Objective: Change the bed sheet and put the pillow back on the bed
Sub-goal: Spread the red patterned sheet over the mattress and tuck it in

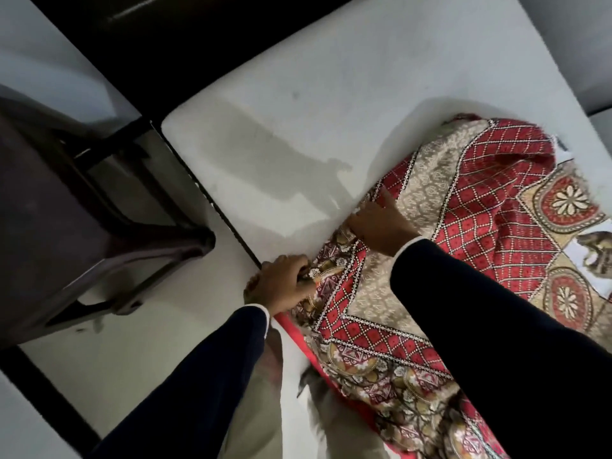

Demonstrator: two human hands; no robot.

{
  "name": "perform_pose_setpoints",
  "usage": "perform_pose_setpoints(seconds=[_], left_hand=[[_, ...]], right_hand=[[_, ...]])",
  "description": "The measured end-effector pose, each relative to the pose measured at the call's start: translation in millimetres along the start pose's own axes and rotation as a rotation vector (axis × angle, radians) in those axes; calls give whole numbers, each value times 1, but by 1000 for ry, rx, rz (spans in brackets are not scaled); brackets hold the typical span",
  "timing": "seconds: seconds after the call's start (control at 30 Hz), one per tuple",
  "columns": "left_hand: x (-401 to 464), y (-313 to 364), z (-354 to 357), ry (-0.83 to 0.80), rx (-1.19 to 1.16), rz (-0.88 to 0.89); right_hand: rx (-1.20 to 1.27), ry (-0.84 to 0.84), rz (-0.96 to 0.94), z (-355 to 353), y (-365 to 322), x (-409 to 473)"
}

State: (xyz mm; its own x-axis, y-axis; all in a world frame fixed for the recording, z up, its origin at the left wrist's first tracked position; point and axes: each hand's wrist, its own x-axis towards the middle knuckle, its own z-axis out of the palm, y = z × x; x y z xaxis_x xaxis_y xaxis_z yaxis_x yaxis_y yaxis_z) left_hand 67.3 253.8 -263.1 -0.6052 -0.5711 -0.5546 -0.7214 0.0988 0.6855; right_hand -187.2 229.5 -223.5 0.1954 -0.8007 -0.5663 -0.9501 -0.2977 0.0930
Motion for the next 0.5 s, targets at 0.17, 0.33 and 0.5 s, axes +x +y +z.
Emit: perform_pose_setpoints(seconds=[0.17,0.33,0.5], left_hand=[[2,46,-59,-45,-683,-5],[17,133,-155,189,-1028,166],[26,186,-226,396,-551,605]], right_hand=[[354,-29,-6,-8,22,-39],[701,14,126,3,38,-91],[891,1,271,44,52,-108]])
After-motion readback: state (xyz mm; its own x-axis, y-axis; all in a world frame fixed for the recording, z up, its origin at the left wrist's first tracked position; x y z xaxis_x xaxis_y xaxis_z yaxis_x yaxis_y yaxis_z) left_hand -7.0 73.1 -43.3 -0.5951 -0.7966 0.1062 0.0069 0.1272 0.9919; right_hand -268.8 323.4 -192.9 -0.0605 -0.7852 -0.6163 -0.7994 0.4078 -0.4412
